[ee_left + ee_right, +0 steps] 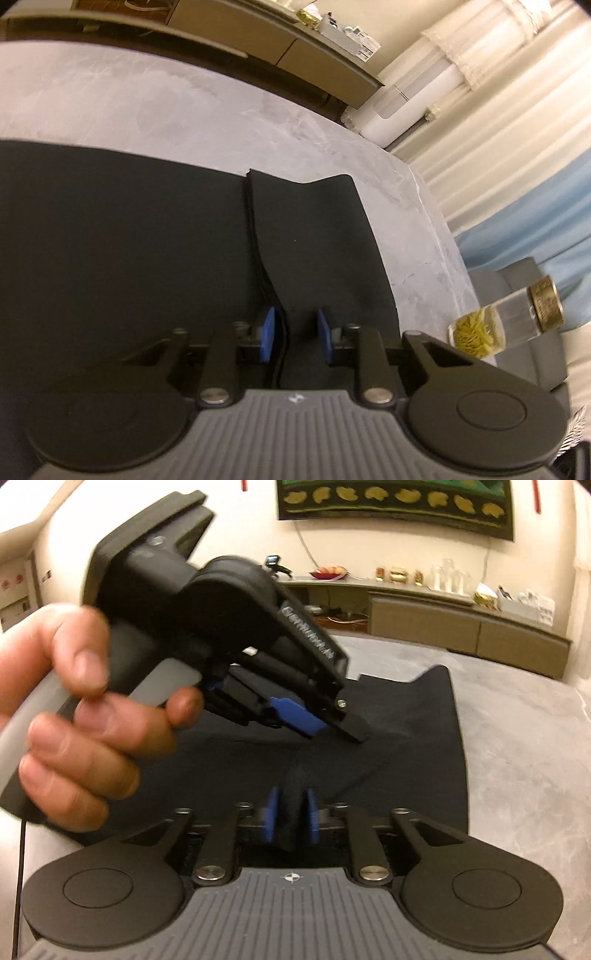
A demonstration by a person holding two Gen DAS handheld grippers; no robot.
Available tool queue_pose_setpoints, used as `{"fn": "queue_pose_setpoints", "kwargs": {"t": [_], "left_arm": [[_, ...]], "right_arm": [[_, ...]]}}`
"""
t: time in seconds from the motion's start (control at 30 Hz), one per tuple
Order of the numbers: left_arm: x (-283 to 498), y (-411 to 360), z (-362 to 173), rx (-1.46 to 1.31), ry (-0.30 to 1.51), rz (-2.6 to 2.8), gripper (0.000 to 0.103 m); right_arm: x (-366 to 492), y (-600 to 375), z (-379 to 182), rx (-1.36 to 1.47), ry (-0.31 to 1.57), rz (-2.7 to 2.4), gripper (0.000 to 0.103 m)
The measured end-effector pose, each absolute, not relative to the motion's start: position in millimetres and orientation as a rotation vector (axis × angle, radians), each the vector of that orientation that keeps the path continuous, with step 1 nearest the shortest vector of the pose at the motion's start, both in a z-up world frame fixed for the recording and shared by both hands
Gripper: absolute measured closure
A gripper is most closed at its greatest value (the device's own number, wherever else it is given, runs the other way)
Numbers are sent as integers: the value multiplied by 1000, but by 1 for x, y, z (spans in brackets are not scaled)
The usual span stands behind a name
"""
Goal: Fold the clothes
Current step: 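Pinch the folded black layers with the left tool while the right tool holds the edge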
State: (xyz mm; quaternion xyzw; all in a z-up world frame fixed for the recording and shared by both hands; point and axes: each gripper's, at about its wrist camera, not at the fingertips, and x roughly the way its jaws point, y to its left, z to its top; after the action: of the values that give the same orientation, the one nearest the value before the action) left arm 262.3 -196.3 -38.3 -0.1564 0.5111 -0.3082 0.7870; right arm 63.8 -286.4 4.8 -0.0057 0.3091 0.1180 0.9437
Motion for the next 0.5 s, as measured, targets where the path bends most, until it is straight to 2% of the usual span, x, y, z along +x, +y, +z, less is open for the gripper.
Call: {"fn": "queue_pose_setpoints", "kwargs": {"t": [0.03,0.07,0.13,0.23,0.33,0.5], "left_arm": [[263,-197,-38,-334,1105,-666,80],[264,-197,-37,-331,1109,-667,80],[264,-199,-35,-324,1114,-670,80],[265,-202,-34,-310,1120,-669,79],[267,-201,-35,-314,1127,-670,79],[268,-204,-35,-294,1131,-673,80]], "right_arm": [[63,-283,5,-20,632,250,59],[63,-280,5,-28,637,261,41],[63,-275,6,-49,647,256,28],[64,-270,8,-82,661,232,32],[65,-266,9,-111,674,208,51],[69,-271,13,-132,686,169,73]]}}
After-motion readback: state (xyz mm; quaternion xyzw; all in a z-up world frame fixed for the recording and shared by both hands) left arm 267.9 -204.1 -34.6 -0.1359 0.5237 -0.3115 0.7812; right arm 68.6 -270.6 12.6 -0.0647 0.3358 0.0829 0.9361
